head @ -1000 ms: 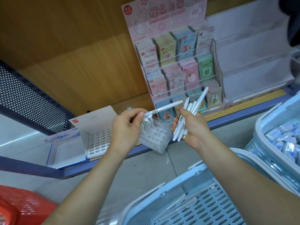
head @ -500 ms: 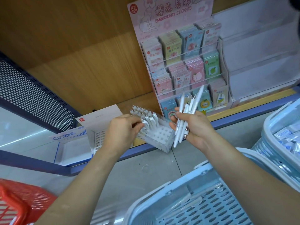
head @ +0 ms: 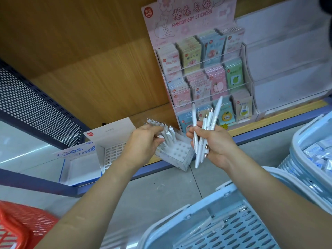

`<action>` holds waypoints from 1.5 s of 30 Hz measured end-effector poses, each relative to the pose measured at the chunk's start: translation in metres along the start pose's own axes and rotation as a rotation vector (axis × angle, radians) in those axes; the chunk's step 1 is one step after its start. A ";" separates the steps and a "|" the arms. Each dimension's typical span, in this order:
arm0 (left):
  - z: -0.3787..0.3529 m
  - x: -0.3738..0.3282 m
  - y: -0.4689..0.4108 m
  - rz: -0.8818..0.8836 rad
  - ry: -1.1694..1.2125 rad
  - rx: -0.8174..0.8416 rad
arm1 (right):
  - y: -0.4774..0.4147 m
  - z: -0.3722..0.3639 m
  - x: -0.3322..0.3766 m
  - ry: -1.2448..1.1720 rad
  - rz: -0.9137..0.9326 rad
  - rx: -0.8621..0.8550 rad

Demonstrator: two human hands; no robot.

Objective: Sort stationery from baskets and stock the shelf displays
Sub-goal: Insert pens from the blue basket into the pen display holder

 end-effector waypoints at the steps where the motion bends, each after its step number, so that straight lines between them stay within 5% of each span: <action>1: 0.001 0.000 -0.001 0.018 0.021 -0.017 | 0.000 0.000 0.000 0.023 0.009 0.001; 22: -0.020 -0.001 -0.022 0.091 -0.170 -0.017 | 0.004 -0.007 0.000 0.090 -0.022 0.162; 25: -0.011 -0.004 -0.017 0.157 -0.024 -0.123 | 0.005 -0.007 0.000 0.090 -0.023 0.185; 28: 0.003 -0.018 -0.017 0.313 0.497 -0.167 | 0.007 -0.008 0.001 0.080 -0.036 0.251; 33: 0.007 -0.053 -0.013 0.399 0.951 0.231 | 0.009 -0.012 0.003 0.018 -0.037 0.292; 36: -0.015 -0.066 0.004 0.441 0.964 0.289 | 0.006 -0.012 0.005 -0.094 0.003 0.255; 45: -0.003 -0.053 0.006 0.387 0.663 -0.028 | 0.001 -0.007 0.002 -0.142 0.011 0.089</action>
Point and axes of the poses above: each hand's wrist, its own y-axis away from the middle knuckle, its own z-axis out of the back of the hand, x = y × z, the point moved 2 cm from there along -y, towards the middle knuckle, and after that the axes turned 3 degrees about -z, right-handed, at the moved point
